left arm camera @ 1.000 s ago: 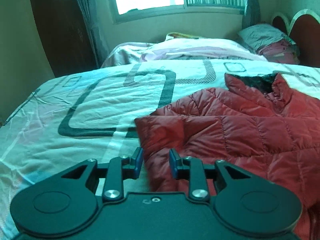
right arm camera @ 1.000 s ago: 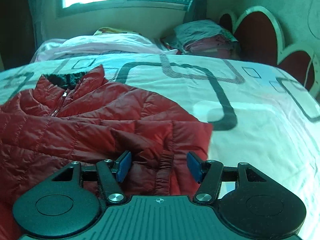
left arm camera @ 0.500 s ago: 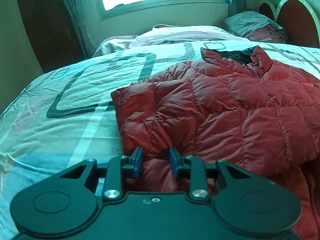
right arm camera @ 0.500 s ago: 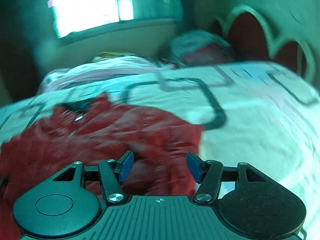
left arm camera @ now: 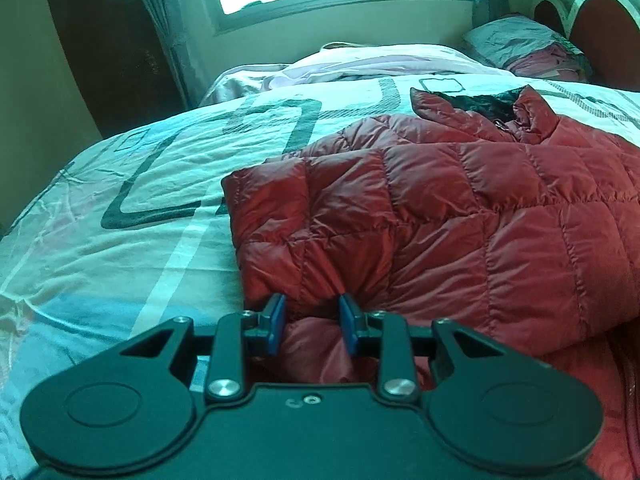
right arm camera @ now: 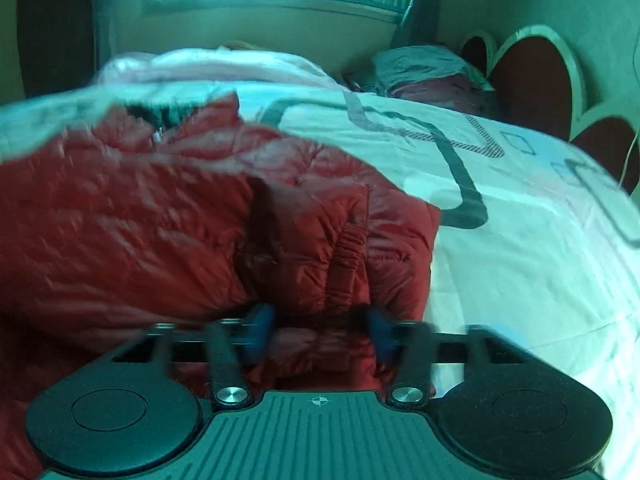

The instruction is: Fold large clothes

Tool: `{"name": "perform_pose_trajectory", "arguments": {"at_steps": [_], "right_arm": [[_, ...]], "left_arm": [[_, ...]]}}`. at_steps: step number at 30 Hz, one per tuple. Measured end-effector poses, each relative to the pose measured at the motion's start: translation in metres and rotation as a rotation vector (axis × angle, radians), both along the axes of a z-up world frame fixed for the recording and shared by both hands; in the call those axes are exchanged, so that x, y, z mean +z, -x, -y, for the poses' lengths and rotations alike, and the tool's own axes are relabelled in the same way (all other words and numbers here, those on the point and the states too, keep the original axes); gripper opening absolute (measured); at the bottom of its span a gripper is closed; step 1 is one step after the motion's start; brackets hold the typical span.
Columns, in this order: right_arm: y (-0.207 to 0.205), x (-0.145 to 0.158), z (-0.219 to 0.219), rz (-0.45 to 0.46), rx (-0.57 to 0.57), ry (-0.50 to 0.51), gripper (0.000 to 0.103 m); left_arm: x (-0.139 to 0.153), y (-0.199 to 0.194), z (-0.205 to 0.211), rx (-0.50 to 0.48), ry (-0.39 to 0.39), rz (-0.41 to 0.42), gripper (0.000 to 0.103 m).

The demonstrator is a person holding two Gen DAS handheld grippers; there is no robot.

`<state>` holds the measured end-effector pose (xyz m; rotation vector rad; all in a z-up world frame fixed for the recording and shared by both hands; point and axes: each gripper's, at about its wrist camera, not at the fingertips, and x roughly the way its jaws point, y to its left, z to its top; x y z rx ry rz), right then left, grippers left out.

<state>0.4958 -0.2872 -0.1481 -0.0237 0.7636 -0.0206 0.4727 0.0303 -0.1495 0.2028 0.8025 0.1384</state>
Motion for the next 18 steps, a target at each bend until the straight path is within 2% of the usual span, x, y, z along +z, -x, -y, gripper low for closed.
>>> {"name": "perform_pose_trajectory", "arguments": {"at_steps": [3,6,8,10,15,18], "right_arm": [[-0.012,-0.004,0.006,-0.009,0.021,0.017,0.031],[-0.006,0.004,0.023,-0.008,0.027,-0.063,0.034],[0.002,0.009,0.043,-0.003,0.003,-0.160,0.067],[0.010,0.015,0.059,0.013,-0.024,-0.197,0.069],[0.031,0.030,0.075,0.030,-0.003,-0.224,0.069],[0.050,0.038,0.070,0.047,0.050,-0.197,0.069]], "left_arm": [[-0.001,0.002,0.006,0.004,-0.029,0.009,0.030],[0.002,0.006,0.009,0.018,-0.054,0.012,0.032],[0.005,0.009,0.008,0.028,-0.061,0.015,0.037],[0.008,0.014,0.007,0.038,-0.060,0.028,0.048],[0.028,0.036,0.008,0.049,-0.034,0.068,0.055],[0.038,0.051,0.012,0.045,-0.022,0.074,0.060]]}}
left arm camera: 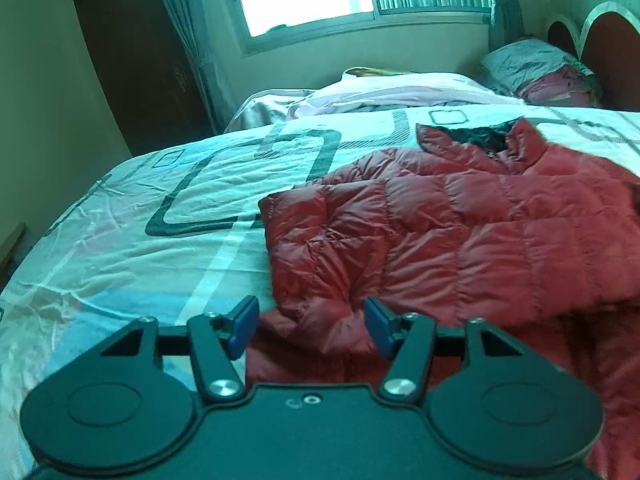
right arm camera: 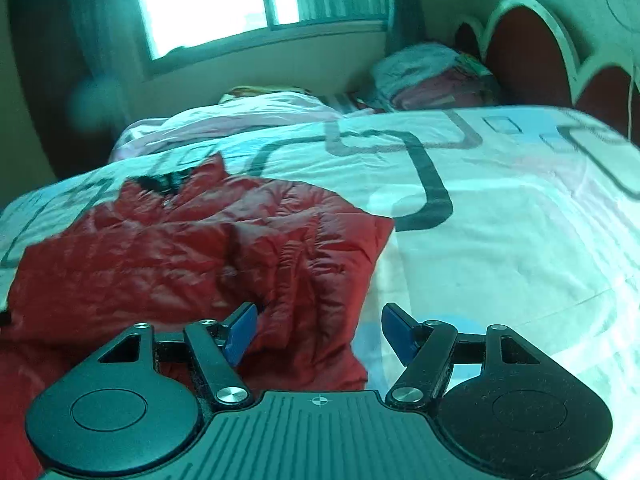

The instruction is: Fold large clothes

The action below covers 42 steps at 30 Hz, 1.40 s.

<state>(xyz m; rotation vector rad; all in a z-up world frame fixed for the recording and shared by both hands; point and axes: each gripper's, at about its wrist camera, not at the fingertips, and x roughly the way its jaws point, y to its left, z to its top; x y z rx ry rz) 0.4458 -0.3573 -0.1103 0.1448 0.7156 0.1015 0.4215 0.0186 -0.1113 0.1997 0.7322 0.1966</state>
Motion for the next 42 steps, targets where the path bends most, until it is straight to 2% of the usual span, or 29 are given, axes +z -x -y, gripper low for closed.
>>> {"name": "perform_pose_trajectory", "arguments": {"at_steps": [6,13,16,19,21,22,23,31,35,38,42], "right_arm": [[0.041,0.007,-0.015,-0.014,0.015,-0.038,0.069],[0.100,0.011,-0.033,-0.029,-0.026,-0.031,0.069],[0.127,0.009,-0.044,-0.053,-0.032,-0.007,0.069],[0.154,0.004,-0.050,-0.075,-0.055,0.015,0.069],[0.170,-0.001,-0.051,-0.091,-0.076,0.019,0.073],[0.179,-0.003,-0.051,-0.099,-0.091,0.024,0.084],[0.187,-0.005,-0.052,-0.097,-0.106,0.031,0.090],[0.232,-0.010,-0.048,-0.124,-0.150,0.059,0.090],[0.245,-0.017,-0.051,-0.154,-0.140,0.066,0.090],[0.251,-0.025,-0.051,-0.188,-0.148,0.069,0.090],[0.261,-0.036,-0.045,-0.225,-0.162,0.021,0.090]], "left_arm": [[0.013,0.033,0.003,-0.035,0.014,-0.016,0.061],[0.020,0.076,-0.013,-0.094,0.079,-0.022,0.068],[0.021,0.096,-0.024,-0.115,0.098,-0.017,0.075],[0.018,0.116,-0.037,-0.139,0.097,-0.031,0.078],[0.015,0.129,-0.045,-0.147,0.094,-0.042,0.080],[0.013,0.136,-0.051,-0.151,0.098,-0.048,0.080],[0.011,0.141,-0.057,-0.148,0.101,-0.054,0.081],[0.000,0.179,-0.112,-0.085,0.168,-0.092,0.082],[-0.009,0.193,-0.127,-0.096,0.219,-0.133,0.082],[-0.018,0.204,-0.133,-0.111,0.235,-0.169,0.081],[-0.029,0.213,-0.138,-0.130,0.316,-0.206,0.060]]}}
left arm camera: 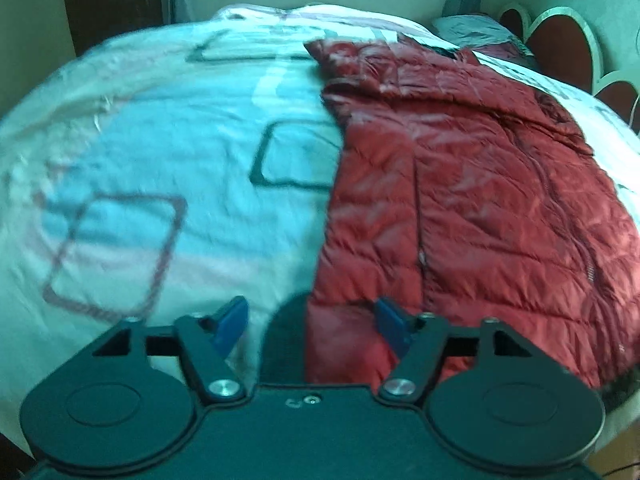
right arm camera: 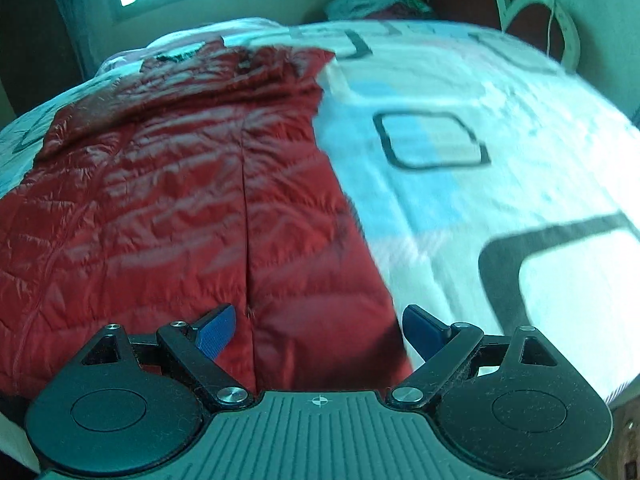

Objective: Fold large clothes
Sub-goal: 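Close both tools on the red jacket hem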

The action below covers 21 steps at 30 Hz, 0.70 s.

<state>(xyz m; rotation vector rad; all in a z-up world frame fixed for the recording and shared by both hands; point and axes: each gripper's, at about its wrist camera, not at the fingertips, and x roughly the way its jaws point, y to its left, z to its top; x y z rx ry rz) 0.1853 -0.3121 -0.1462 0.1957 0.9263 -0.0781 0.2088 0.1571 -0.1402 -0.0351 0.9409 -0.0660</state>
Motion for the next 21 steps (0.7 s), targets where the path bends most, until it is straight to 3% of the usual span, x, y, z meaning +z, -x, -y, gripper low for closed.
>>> {"name": "perform_pose_trajectory", "arguments": {"at_steps": [2,5,10,12,14,16,21], "right_arm": [[0.004,-0.002,0.001,-0.006,-0.005,-0.018,0.090],[0.008,0.000,-0.003,-0.012,0.004,-0.031,0.087],[0.015,0.004,-0.008,-0.017,0.027,-0.063,0.049],[0.016,0.006,-0.009,-0.027,0.038,-0.077,0.039],[0.016,0.009,-0.011,-0.035,0.053,-0.089,0.021],[0.016,0.014,-0.014,-0.030,0.062,-0.086,0.014],[0.015,0.040,-0.010,0.059,0.034,-0.099,0.012]], "left_arm": [[-0.002,0.005,0.000,0.004,0.029,-0.002,0.053],[-0.002,0.013,0.005,-0.034,0.064,-0.015,0.034],[-0.001,0.020,0.013,-0.072,0.088,-0.023,0.012],[0.002,0.020,0.012,-0.068,0.112,-0.028,0.008],[0.007,0.019,0.011,-0.067,0.134,-0.021,0.006],[0.015,0.017,0.008,-0.063,0.162,-0.004,0.005],[0.043,0.009,0.007,-0.056,0.225,0.073,0.005]]}}
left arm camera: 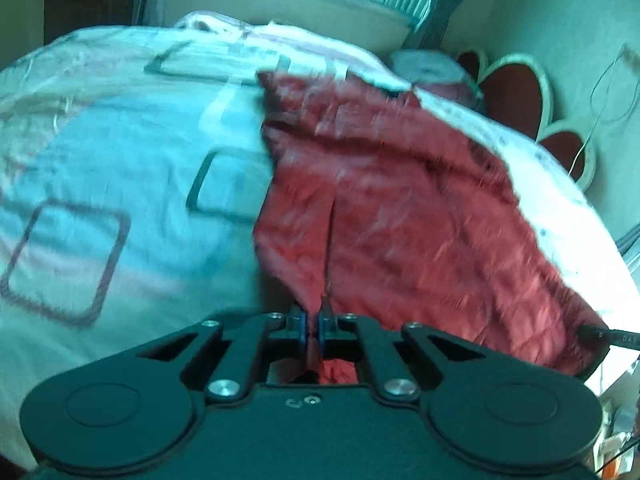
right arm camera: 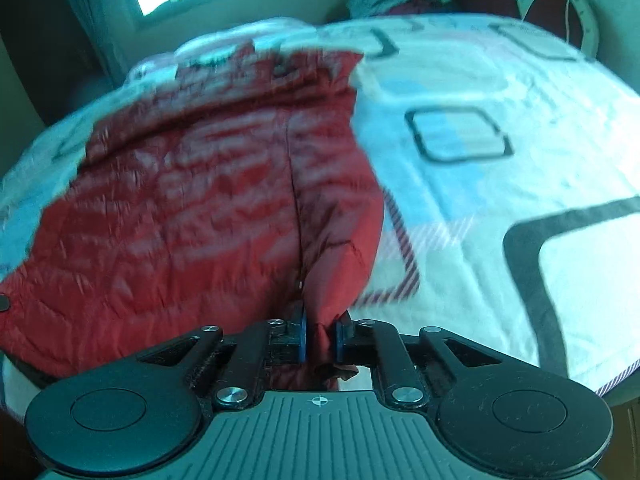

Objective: Fold large clothes
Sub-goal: 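Close both tools on the red jacket hem, then lift the hem with both tools and fold it over toward the collar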

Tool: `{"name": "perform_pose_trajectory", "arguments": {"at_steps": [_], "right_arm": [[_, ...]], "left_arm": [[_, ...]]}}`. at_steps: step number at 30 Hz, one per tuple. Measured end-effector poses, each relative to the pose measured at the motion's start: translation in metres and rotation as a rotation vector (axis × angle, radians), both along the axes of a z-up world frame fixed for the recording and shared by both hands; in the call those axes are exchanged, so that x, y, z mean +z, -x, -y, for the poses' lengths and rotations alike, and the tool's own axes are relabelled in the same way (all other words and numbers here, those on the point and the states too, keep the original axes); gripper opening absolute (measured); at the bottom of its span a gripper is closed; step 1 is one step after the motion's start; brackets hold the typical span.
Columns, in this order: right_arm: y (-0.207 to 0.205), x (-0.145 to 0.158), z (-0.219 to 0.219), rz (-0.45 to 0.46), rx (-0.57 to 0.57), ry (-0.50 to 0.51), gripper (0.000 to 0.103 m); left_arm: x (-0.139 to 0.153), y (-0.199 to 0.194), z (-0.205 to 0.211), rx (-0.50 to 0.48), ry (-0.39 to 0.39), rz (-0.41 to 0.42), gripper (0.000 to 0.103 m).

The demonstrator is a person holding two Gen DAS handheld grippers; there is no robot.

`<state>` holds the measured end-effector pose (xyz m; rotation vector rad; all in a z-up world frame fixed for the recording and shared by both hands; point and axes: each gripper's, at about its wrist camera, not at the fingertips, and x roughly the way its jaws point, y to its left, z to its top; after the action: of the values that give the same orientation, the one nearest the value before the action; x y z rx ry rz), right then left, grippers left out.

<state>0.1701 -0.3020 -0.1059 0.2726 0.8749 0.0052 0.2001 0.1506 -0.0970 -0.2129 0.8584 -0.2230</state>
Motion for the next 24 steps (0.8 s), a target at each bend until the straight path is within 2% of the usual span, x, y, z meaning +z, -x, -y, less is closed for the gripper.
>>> {"name": "perform_pose_trajectory", "arguments": {"at_steps": [7,15,24], "right_arm": [[-0.034,0.040,0.010,0.121,-0.019,-0.038,0.012],[-0.120,0.059,0.023,0.204,-0.006,-0.044,0.012],[-0.228,0.071,0.035,0.263,-0.040,-0.025,0.012]], "left_arm": [[0.035,-0.037,0.011,-0.001,0.043,0.106,0.005],[0.054,-0.109,0.024,0.067,0.028,0.175,0.005],[0.060,-0.203,0.037,0.131,0.014,0.202,0.005]]}}
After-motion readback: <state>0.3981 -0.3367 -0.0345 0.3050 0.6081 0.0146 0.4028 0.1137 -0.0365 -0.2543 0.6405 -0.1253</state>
